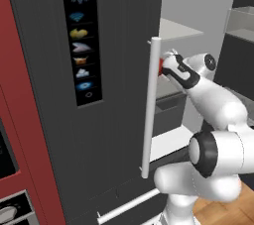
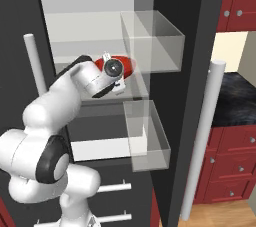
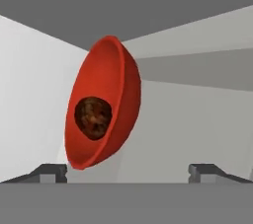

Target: Place one of the steaks on the plate and the other in the bowl. Then place the bowl in the fridge.

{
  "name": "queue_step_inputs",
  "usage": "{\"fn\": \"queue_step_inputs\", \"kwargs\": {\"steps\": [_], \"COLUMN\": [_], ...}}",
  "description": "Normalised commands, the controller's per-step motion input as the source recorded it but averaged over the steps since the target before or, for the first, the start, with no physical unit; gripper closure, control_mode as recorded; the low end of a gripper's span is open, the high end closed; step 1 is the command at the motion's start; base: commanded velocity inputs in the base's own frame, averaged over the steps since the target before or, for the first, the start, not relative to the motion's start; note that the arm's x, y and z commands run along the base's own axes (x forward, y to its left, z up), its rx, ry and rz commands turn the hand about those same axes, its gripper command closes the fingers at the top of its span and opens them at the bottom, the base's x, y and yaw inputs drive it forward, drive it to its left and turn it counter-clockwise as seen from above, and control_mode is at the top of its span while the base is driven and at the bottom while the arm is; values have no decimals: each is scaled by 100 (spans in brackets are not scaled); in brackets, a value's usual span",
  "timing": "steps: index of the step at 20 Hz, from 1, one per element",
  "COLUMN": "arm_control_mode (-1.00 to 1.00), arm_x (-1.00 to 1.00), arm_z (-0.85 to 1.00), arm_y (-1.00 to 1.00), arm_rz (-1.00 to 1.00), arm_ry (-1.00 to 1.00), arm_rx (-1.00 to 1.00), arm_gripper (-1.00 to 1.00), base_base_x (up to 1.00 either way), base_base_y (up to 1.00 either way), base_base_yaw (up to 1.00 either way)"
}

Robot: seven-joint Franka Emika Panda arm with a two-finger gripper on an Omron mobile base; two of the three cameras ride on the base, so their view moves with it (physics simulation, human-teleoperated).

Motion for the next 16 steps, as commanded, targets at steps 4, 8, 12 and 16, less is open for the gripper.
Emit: {"fn": "queue_step_inputs", "kwargs": {"steps": [4, 8, 12, 16], "arm_control_mode": [-100, -100, -100, -100], "arm_x": [-100, -100, -100, -100], "arm_z": [95, 54, 0, 16], "arm_y": [17, 0, 0, -2], "arm_rz": [0, 0, 0, 0], "arm_ry": [0, -2, 0, -5], "arm_rx": [-8, 0, 0, 0], "arm_gripper": [-100, -100, -100, -100], "base_base_x": [0, 0, 0, 0], "base_base_y": [0, 0, 0, 0], "base_base_yaw": [0, 0, 0, 0]}}
